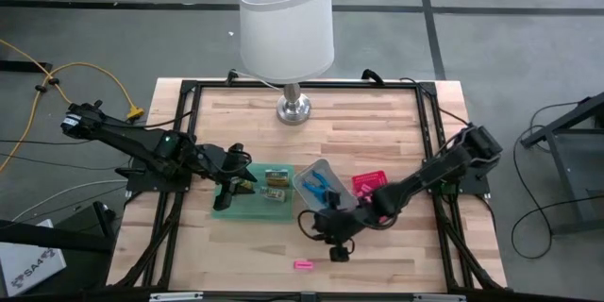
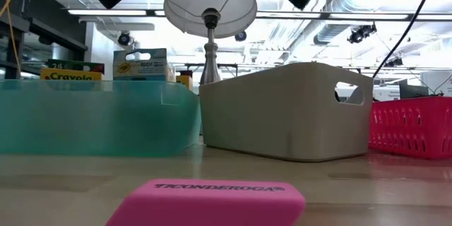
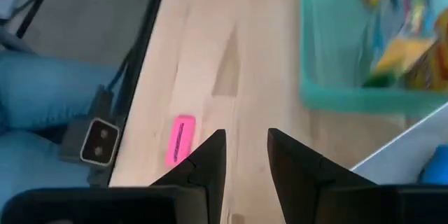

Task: Pick & Place School Supplies
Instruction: Put the pink eraser into the red bin

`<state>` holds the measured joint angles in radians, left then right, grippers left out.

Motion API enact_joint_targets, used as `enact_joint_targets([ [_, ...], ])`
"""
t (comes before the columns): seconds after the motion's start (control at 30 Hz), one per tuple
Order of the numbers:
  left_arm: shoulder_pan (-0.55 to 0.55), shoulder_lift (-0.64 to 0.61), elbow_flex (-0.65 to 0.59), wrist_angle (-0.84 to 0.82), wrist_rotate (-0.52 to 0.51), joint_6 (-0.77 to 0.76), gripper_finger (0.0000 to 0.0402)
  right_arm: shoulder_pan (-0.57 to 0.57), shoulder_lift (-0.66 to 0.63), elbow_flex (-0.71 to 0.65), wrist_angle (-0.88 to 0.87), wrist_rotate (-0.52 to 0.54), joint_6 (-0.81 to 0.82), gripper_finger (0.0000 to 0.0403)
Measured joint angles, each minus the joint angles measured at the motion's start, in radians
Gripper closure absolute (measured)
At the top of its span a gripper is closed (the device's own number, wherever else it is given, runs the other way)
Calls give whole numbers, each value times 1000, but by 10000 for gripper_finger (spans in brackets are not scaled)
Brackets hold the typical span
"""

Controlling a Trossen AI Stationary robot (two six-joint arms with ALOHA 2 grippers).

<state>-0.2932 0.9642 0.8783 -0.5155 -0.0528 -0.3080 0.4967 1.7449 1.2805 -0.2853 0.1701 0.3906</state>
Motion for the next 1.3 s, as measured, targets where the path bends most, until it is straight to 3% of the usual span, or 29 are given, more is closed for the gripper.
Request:
enact_joint_targets([
  [0.23, 0, 0, 0, 0, 0, 0, 245, 36, 54, 5, 37, -30, 43, 306],
  [0.7, 0, 0, 0, 0, 1, 0, 245, 135, 87, 5, 114, 165, 23, 306],
  [1.0, 0, 0, 0, 0, 1, -4, 245, 143, 218, 4, 196, 145, 20, 306],
  [1.3, 0, 0, 0, 1, 5, -15, 245, 143, 256, 4, 220, 136, 0, 306],
])
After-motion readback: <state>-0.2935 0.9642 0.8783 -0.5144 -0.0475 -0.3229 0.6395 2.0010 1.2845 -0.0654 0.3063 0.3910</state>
